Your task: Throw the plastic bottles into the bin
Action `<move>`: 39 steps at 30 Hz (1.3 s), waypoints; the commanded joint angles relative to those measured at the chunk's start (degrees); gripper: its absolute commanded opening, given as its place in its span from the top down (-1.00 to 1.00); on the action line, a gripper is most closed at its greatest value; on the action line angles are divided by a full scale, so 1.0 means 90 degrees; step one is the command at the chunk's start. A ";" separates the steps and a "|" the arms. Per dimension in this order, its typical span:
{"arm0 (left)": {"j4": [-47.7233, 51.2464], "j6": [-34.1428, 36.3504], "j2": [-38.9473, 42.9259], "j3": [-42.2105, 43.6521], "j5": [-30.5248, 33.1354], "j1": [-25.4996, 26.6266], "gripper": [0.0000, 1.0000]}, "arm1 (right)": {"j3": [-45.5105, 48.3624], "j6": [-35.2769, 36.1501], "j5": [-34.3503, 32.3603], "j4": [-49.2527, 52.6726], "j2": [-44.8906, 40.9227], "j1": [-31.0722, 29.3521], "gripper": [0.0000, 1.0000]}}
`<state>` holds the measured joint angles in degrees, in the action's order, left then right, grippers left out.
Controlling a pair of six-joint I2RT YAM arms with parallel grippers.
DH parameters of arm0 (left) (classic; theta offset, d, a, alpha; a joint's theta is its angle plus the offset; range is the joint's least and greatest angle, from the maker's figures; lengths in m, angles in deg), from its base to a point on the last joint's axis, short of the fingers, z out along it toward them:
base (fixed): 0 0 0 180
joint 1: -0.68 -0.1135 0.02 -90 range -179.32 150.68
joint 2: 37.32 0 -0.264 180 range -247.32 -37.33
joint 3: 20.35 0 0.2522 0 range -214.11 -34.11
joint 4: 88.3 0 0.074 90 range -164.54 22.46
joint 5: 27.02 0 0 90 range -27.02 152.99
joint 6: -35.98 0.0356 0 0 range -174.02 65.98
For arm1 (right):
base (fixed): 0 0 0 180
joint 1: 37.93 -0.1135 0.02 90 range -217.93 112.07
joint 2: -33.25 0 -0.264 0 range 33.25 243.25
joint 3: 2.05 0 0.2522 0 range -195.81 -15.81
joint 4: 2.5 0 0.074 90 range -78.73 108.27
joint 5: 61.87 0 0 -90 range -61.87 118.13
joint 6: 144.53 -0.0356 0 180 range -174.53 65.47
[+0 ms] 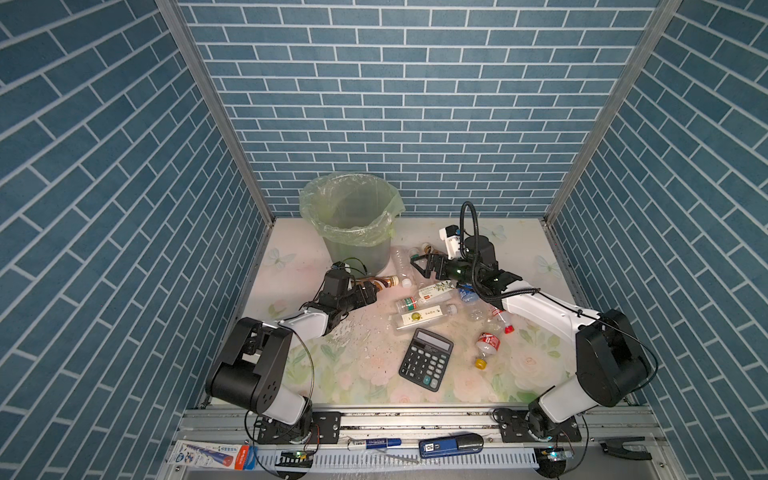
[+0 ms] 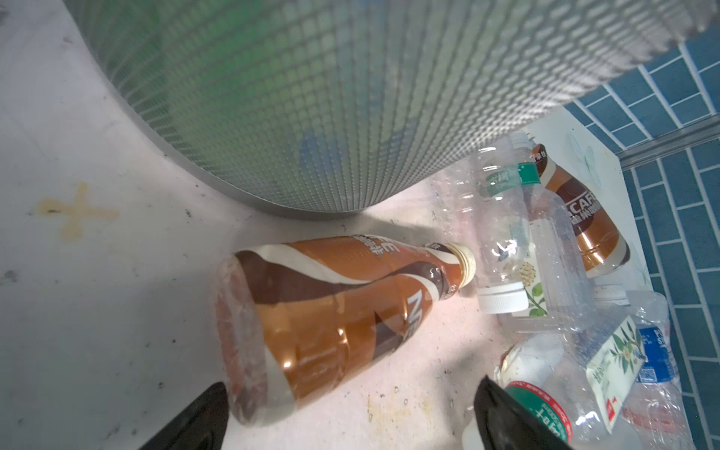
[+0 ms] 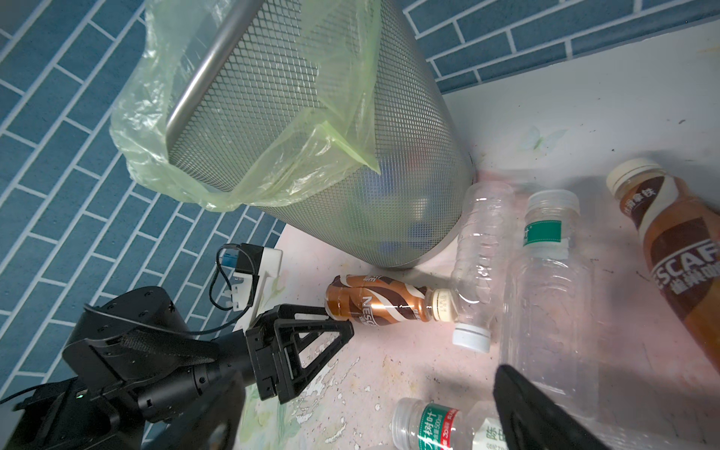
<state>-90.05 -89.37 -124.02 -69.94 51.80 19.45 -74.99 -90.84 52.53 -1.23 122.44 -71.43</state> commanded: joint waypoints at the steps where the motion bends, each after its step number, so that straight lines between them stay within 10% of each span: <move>1: 0.0068 0.0051 0.0075 -0.0063 0.0047 0.0148 -0.99 | 0.0043 -0.0231 -0.0025 -0.0156 0.0046 -0.0009 -0.98; 28: 0.1824 0.0808 0.1552 -0.0342 0.1047 0.0766 -0.99 | 0.0285 -0.0263 -0.0136 -0.0169 -0.0193 0.0152 -0.99; 39: 0.0801 0.1575 0.0319 -0.0624 0.1279 0.0757 -0.99 | 0.0260 0.0047 0.0228 0.0071 -0.0225 0.0176 -0.99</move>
<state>-79.60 -78.55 -119.23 -73.22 62.36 26.20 -74.07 -91.74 52.66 -0.68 122.18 -70.01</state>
